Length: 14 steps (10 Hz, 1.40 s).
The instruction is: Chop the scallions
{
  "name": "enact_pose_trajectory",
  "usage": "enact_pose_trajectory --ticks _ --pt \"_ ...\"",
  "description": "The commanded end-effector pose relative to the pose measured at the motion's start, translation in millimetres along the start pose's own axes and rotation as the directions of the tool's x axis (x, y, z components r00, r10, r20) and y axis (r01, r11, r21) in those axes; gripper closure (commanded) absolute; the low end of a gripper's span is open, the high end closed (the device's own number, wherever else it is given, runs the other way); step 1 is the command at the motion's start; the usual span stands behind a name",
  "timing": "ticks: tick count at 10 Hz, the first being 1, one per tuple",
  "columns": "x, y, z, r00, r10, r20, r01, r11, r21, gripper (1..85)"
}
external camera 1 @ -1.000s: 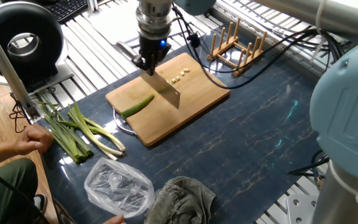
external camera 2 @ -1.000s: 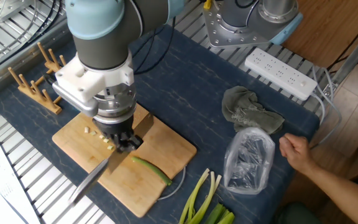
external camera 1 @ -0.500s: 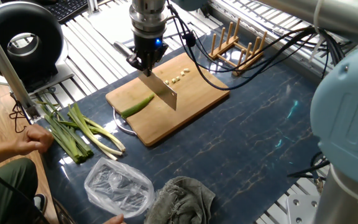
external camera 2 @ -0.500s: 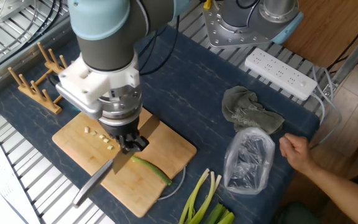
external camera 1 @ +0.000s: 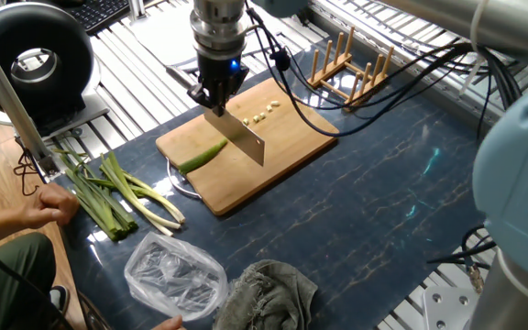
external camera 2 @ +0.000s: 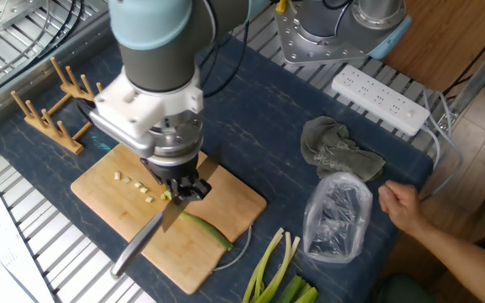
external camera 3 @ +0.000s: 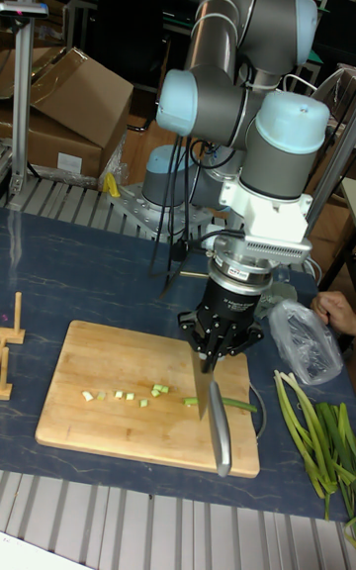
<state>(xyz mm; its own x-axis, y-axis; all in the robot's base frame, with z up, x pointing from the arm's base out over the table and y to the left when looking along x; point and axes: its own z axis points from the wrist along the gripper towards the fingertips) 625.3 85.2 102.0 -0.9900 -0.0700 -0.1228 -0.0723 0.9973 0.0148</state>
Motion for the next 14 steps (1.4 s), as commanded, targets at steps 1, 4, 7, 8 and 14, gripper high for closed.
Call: enact_pose_trajectory --ticks 1,4,7,8,14 --pt "-1.8 5.0 10.2 0.999 -0.038 0.023 0.038 0.999 0.002 84.3" --pt "-2.7 2.2 11.2 0.999 -0.038 0.024 0.038 0.999 0.005 84.3" --pt "-5.0 -1.0 14.8 0.999 -0.039 0.028 0.039 0.999 0.007 84.3" --pt "-3.9 1.0 15.3 0.999 -0.035 0.026 0.035 0.999 0.002 84.3" --pt "-4.9 3.5 23.7 0.999 -0.032 0.033 0.032 0.999 0.006 84.3"
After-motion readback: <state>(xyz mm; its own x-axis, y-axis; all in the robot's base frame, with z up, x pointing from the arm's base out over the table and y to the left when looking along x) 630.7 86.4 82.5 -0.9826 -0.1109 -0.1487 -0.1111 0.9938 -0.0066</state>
